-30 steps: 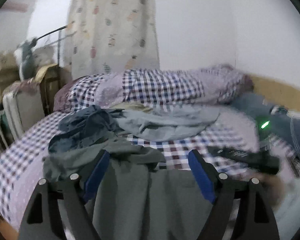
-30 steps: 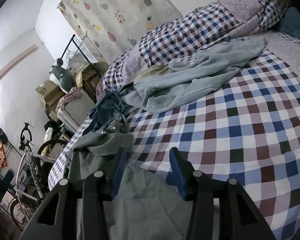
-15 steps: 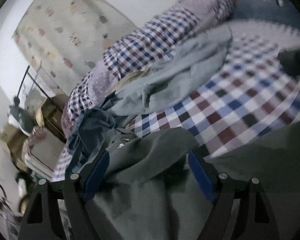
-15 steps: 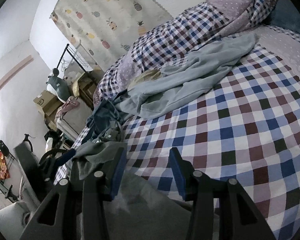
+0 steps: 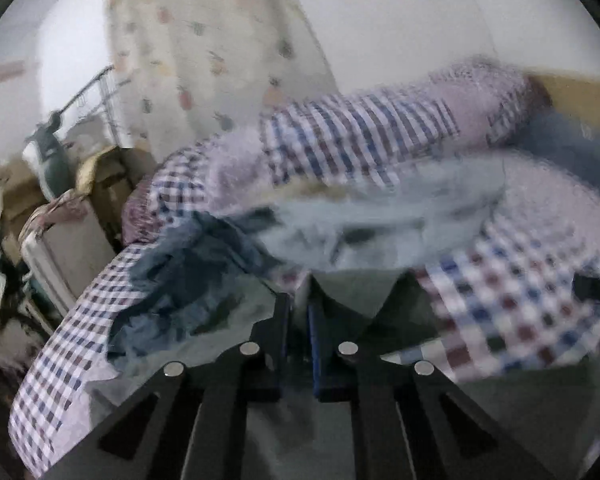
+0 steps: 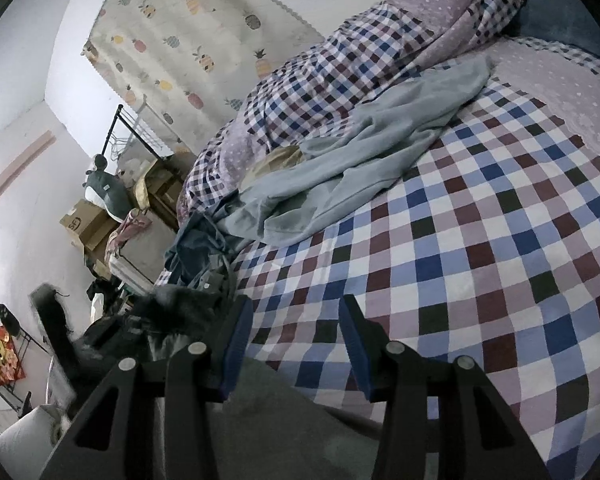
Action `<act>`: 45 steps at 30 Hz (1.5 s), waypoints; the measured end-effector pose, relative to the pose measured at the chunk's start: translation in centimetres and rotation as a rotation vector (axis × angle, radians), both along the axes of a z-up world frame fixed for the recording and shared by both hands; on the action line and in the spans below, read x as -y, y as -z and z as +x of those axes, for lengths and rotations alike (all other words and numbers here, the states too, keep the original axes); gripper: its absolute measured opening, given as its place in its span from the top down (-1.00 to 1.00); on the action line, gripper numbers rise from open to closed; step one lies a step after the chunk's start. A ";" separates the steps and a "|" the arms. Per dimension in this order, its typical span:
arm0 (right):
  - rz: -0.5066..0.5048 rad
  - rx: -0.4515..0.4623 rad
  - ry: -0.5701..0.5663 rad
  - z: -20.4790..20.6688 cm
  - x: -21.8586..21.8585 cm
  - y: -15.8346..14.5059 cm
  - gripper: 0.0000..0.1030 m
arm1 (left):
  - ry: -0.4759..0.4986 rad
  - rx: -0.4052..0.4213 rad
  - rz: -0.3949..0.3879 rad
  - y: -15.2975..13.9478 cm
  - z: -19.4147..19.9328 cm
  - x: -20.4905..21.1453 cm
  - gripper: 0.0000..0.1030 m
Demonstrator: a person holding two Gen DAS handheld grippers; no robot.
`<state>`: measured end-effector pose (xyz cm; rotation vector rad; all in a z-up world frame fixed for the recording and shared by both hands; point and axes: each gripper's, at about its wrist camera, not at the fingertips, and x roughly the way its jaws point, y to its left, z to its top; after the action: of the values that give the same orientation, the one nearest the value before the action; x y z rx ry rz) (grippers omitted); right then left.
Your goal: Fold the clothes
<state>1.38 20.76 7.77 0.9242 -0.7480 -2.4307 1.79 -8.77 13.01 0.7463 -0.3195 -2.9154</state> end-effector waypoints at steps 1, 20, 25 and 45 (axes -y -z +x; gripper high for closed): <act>0.001 0.000 -0.001 0.0 0.0 0.0 0.05 | -0.013 -0.017 0.015 -0.8 0.4 1.0 0.86; 0.024 0.011 -0.011 0.0 0.1 0.2 0.05 | -0.855 -0.380 0.481 -10.4 18.2 37.8 0.89; 0.052 0.002 -0.023 0.1 0.5 0.1 0.05 | -1.104 -0.339 0.542 -6.9 23.8 45.7 0.89; 0.110 0.012 0.001 0.7 -0.6 0.3 0.05 | -1.111 -0.236 0.946 3.6 31.1 48.0 -0.38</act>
<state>2.03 21.32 7.43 0.9803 -0.6236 -2.4906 32.90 -56.81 9.43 0.3898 1.1637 -1.8761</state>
